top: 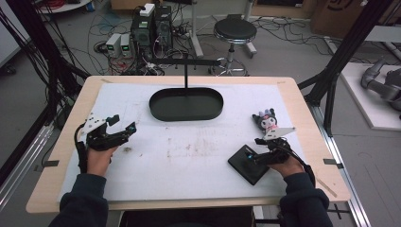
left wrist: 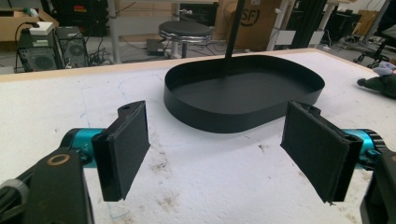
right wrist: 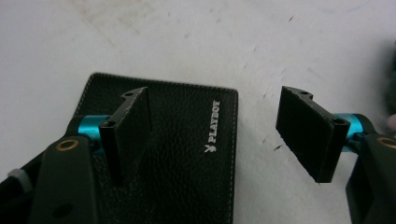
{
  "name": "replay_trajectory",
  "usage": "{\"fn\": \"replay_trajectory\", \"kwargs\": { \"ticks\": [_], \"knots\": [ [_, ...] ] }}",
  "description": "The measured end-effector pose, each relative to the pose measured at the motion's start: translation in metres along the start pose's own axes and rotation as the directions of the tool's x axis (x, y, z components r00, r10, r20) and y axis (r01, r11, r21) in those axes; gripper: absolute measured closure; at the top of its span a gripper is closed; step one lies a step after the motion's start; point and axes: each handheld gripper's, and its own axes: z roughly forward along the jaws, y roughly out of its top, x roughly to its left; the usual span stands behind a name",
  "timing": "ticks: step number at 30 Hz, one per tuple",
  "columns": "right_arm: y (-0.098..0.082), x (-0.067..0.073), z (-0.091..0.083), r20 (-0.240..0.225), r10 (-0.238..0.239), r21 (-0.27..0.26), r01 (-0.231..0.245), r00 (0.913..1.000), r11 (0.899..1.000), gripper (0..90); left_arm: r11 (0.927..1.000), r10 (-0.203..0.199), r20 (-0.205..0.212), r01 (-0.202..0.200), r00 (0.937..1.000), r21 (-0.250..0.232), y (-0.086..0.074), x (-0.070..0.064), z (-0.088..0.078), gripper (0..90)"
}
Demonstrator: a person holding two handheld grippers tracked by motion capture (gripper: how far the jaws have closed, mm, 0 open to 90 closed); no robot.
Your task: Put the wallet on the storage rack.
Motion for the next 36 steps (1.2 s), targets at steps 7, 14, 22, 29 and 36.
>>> {"fn": "replay_trajectory", "kwargs": {
  "ticks": [7, 14, 22, 29, 36],
  "knots": [
    [-0.007, -0.007, 0.01, -0.066, 0.075, 0.023, -0.073, 0.995, 0.997, 32.0, 1.0, 0.0, -0.005, 0.0, 1.0, 0.008, 0.0, 0.001, 0.0, 23.3],
    [-0.008, -0.007, 0.009, -0.112, 0.076, 0.022, -0.074, 0.9907, 0.997, 44.2, 1.0, 0.0, -0.006, 0.0, 1.0, 0.01, -0.001, 0.001, 0.001, 24.4],
    [-0.007, -0.008, 0.008, -0.095, 0.08, 0.023, -0.078, 0.9923, 0.997, 52.7, 0.9999, -0.004, -0.009, 0.004, 1.0, 0.013, -0.001, 0.002, 0.001, 24.8],
    [-0.007, -0.011, 0.004, -0.069, 0.091, 0.019, -0.09, 0.9935, 0.996, 68.5, 0.9999, -0.005, -0.013, 0.005, 0.9999, 0.011, -0.001, 0.002, 0.0, 25.2],
    [-0.007, -0.013, 0.004, -0.072, 0.098, 0.016, -0.097, 0.9926, 0.995, 77.1, 0.9999, -0.007, -0.014, 0.007, 0.9999, 0.016, -0.001, 0.003, 0.001, 25.3]
  ]
}}
